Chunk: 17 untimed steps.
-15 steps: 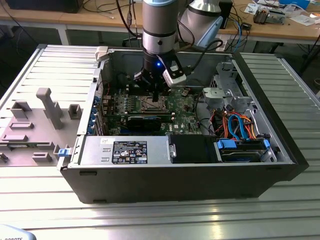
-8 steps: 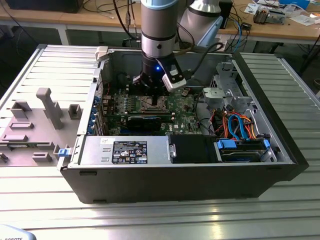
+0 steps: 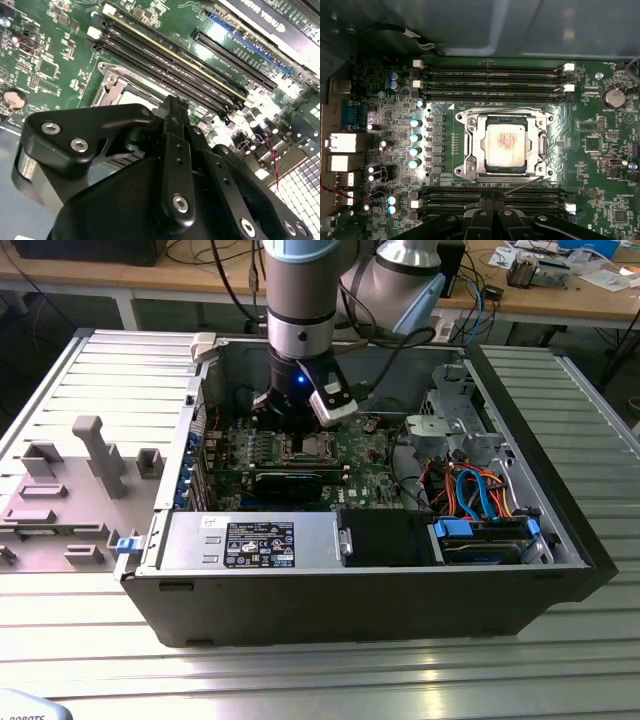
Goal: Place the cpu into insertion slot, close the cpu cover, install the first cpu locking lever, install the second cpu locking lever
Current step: 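Install the second cpu locking lever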
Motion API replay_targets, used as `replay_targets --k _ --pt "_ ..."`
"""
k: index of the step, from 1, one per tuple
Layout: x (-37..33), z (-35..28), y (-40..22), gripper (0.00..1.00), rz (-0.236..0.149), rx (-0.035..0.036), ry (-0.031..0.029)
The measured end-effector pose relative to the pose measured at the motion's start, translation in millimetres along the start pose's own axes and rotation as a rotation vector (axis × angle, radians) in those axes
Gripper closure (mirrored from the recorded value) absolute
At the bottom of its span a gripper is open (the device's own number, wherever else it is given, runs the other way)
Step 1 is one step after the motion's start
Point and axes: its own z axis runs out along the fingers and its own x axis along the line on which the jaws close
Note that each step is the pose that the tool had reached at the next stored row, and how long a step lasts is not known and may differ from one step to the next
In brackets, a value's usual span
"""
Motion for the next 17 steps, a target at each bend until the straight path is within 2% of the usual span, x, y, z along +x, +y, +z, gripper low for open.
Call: replay_targets --k 2,5,8,9,13,15,17 --pt "0.1 1.1 -1.7 0.89 0.0 -0.0057 0.0049" --pt "0.2 2.1 -5.6 0.89 0.0 -0.0192 0.014" --pt "0.3 2.9 -10.9 0.89 0.0 -0.0328 0.0186" --pt "0.4 3.0 -12.4 0.89 0.0 -0.0388 0.0199" --pt "1.2 3.4 -15.0 0.89 -0.001 -0.0742 0.0247" --pt "2.4 4.2 -17.1 0.89 -0.002 -0.0864 0.0279" --pt "3.9 5.8 -20.7 0.89 -0.003 -0.0955 0.0314"
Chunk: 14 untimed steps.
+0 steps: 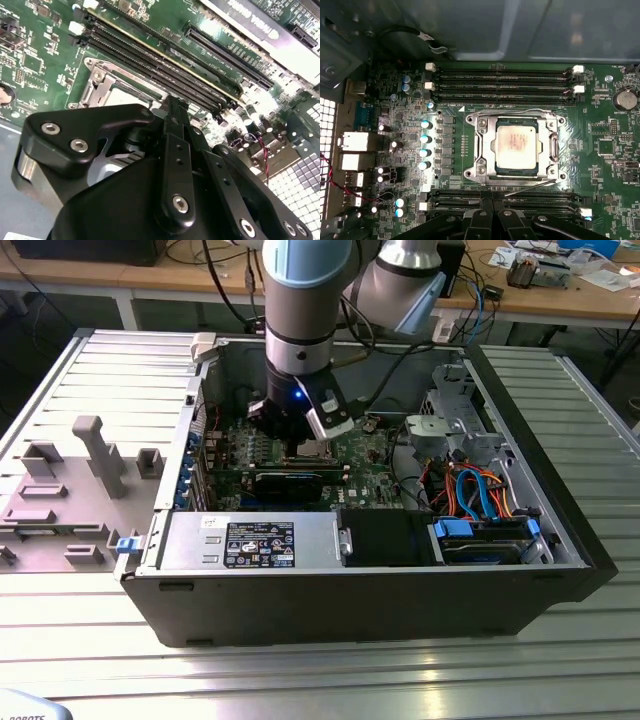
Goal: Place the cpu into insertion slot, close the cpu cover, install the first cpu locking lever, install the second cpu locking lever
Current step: 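Install the second cpu locking lever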
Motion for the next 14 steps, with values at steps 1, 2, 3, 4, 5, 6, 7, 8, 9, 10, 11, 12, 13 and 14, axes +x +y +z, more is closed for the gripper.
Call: replay_targets --k 1,2,3,4,5,6,7,8,9,10,11,12,13,14 --pt "0.4 1.1 -3.4 0.89 -0.002 -0.0072 0.002" --pt "1.2 1.3 -5.4 0.89 -0.004 -0.018 0.0022" --pt "1.6 2.3 -6.9 0.89 -0.005 -0.0276 0.0025" --pt "2.1 3.7 -7.5 0.89 -0.005 -0.0341 0.0026" --pt "2.6 5.2 -8.0 0.89 -0.006 -0.037 0.003" --pt "2.8 8.6 -9.1 0.89 -0.007 -0.037 0.0052" --pt "3.0 10.4 -9.3 0.89 -0.007 -0.0371 0.0064" --pt "3.2 12.0 -9.5 0.89 -0.008 -0.0371 0.007" --pt "3.2 14.3 -9.8 0.89 -0.008 -0.0377 0.0071" --pt "3.3 14.8 -9.9 0.89 -0.008 -0.0392 0.0073" --pt "3.5 15.4 -10.0 0.89 -0.008 -0.0413 0.0074" --pt "5.3 16.4 -10.0 0.89 -0.008 -0.0446 0.0091" --pt "6.1 16.7 -10.0 0.89 -0.007 -0.0465 0.011" --pt "6.5 17.0 -10.0 0.89 -0.007 -0.0479 0.013"
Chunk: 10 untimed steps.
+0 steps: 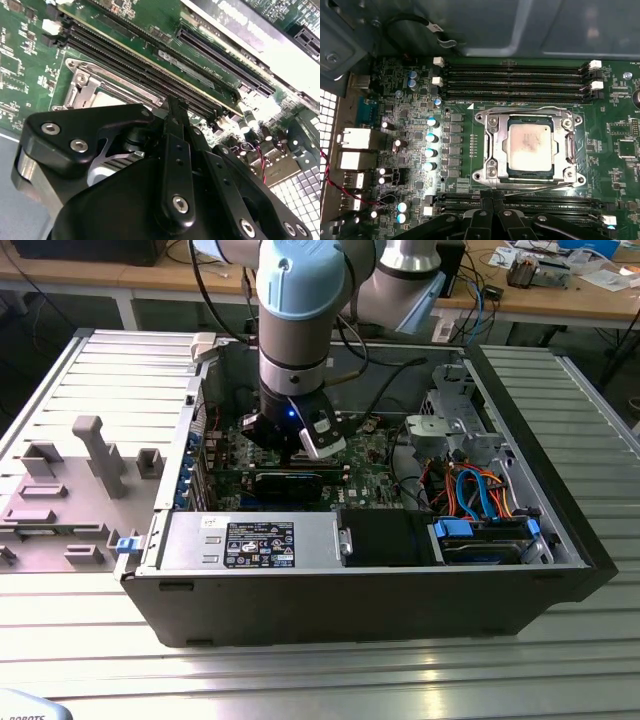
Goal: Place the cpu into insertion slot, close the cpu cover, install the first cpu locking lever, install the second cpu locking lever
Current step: 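Install the second cpu locking lever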
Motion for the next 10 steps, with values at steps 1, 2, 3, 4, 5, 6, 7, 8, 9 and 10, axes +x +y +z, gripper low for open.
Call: replay_targets --k 1,2,3,4,5,6,7,8,9,10 --pt "0.7 0.5 -0.1 0.89 0.001 -0.0014 0.0028" --pt "1.2 1.3 -0.3 0.89 0.001 -0.0033 0.0052" --pt "1.3 1.9 -0.3 0.89 0.001 -0.0043 0.0059" --pt "1.4 2.6 -0.4 0.89 0.001 -0.005 0.0065" --pt "1.4 3.6 -0.5 0.89 0.001 -0.0055 0.0073" --pt "1.5 4.5 -0.6 0.89 0.001 -0.0064 0.0074" --pt "1.5 5.4 -0.8 0.89 0.001 -0.0078 0.0074" --pt "1.5 6.1 -0.9 0.89 0.003 -0.0096 0.0074" --pt "1.3 6.7 -1.2 0.89 0.01 -0.0169 0.0061" --pt "1.3 7.0 -1.4 0.89 0.017 -0.0254 0.0046"
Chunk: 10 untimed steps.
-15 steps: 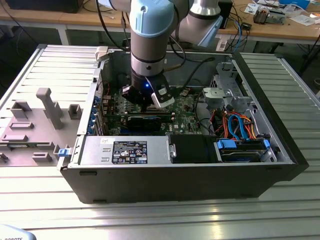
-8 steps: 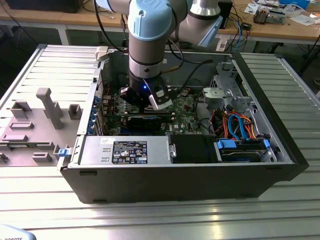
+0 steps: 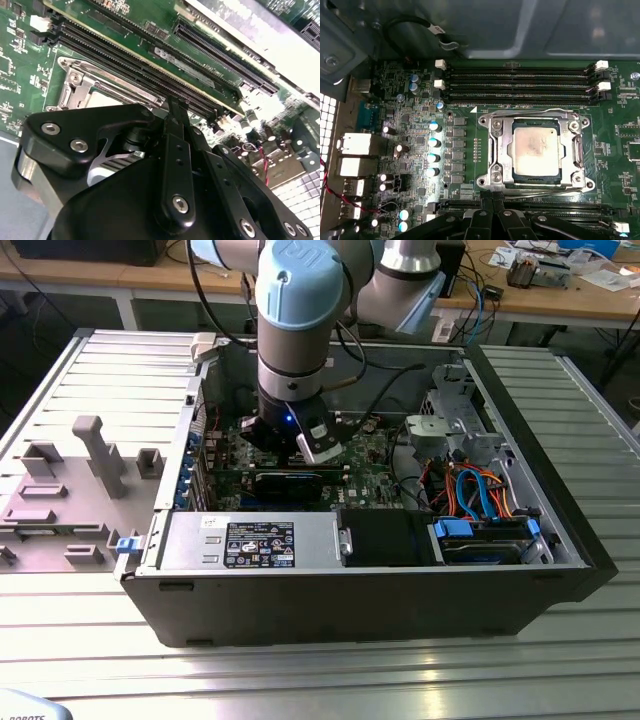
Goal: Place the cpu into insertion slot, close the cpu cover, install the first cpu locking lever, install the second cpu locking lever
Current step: 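Install the second cpu locking lever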
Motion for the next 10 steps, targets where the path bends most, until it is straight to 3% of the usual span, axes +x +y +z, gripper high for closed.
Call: replay_targets --k 2,4,7,9,10 --pt "0.0 0.4 -0.9 0.89 0.007 -0.0106 -0.0003" --pt "0.5 1.6 -3.0 0.89 0.015 -0.0258 0.0002" --pt "2.5 2.7 -4.8 0.89 0.015 -0.0571 0.0" --pt "2.7 4.4 -5.2 0.89 0.015 -0.0682 -0.0001" --pt "2.7 5.1 -5.4 0.89 0.015 -0.0704 -0.0002"
